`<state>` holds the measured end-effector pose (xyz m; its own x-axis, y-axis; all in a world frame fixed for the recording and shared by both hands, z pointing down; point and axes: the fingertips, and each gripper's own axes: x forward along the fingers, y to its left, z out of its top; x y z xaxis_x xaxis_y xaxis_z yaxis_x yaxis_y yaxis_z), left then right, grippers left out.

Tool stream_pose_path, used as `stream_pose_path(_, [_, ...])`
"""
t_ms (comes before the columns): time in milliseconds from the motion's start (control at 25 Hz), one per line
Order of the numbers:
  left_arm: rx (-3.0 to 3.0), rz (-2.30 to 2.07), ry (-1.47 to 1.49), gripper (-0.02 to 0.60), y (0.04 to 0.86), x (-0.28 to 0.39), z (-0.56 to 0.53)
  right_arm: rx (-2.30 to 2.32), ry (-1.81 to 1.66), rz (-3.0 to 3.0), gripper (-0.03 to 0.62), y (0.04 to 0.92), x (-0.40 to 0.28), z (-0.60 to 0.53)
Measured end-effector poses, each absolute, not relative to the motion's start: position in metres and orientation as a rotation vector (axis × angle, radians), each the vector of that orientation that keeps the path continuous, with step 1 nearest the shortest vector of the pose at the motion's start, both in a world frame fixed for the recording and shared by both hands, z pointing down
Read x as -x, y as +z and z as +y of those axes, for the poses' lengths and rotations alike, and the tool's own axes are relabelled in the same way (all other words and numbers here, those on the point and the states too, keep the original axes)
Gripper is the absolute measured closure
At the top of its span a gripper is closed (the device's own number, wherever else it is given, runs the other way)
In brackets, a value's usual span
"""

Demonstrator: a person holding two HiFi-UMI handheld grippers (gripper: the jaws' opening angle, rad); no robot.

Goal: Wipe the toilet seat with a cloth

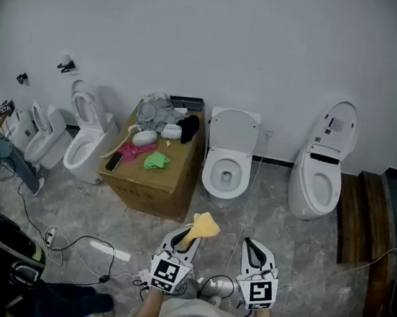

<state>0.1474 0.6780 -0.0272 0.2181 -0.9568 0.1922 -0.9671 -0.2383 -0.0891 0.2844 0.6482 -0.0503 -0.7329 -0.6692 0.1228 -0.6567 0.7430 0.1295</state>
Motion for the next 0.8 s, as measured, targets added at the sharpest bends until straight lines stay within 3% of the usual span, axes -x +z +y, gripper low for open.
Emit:
stream_pose_path(360, [-2.459,-1.889,0.269,0.482,-0.027,-0.158,0.647,-1.072,-0.076,-2.753,0.586,-0.033,-0.29,0.623])
stream_pose_path(800, [-2.514,-1.802,0.233,0.482,-0.025,-0.092,0.562,-1.132,-0.087,-2.696,0.586,-0.036,-0.222,0.539])
